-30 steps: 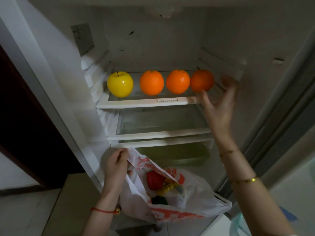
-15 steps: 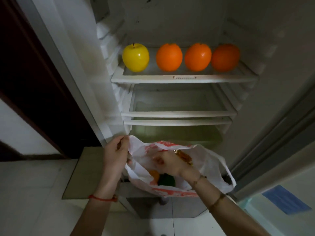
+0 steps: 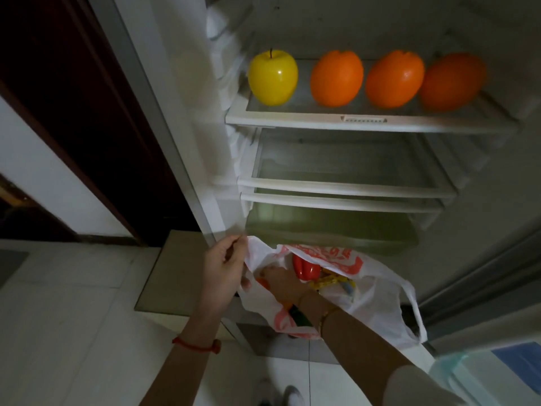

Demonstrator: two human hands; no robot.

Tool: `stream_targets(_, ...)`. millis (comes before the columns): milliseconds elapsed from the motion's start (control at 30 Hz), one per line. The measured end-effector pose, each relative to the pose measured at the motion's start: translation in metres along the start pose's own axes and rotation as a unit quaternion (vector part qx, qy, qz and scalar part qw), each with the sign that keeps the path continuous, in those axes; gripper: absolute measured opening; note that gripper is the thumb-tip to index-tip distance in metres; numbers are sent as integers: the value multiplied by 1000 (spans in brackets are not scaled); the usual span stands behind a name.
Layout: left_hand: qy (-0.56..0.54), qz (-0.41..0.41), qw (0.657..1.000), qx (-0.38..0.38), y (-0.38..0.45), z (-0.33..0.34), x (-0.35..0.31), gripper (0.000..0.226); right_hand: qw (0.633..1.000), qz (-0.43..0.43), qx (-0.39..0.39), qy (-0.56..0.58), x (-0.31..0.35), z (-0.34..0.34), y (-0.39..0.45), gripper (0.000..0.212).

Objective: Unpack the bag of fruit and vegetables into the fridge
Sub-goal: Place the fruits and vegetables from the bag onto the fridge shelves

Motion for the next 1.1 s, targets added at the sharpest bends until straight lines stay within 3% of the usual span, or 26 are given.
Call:
stream_targets(233, -9, 3, 1000, -4, 7, 0, -1, 18, 995, -7, -36, 93, 13, -20, -9, 39)
stream_targets(400, -26, 24, 999, 3, 11, 7, -13, 23, 993, -40, -94, 54, 13, -75, -35, 70)
stream_targets(533, -27, 29, 999, 9, 14, 16, -15, 22, 958, -97, -129, 237, 21, -113, -80, 60)
stream_targets(667, -33, 37, 999, 21, 17, 27, -19, 22, 909, -85, -161, 374, 19, -146, -118, 56)
stream_targets(800, -35, 54, 997, 45, 18, 41, -28, 22, 874, -116, -267, 389, 35, -195, -158, 62)
stream_targets(933, -34, 49, 996, 66, 21, 55, -30, 23, 840, -130, -433, 299, 43, -249, -197, 59)
stream_targets(1100, -32, 40, 995, 91, 22, 67, -29, 28, 752, -97, -603, 248, 30, -310, -223, 56)
Point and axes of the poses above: each hand's wrist, its own y-axis towards the middle knuckle, its own z-axis out of the palm, x = y × z, the point moved 7 cm from there along y, towards the middle knuckle, and after that the axes turned 3 degrees about -z, right-handed, at the moved point
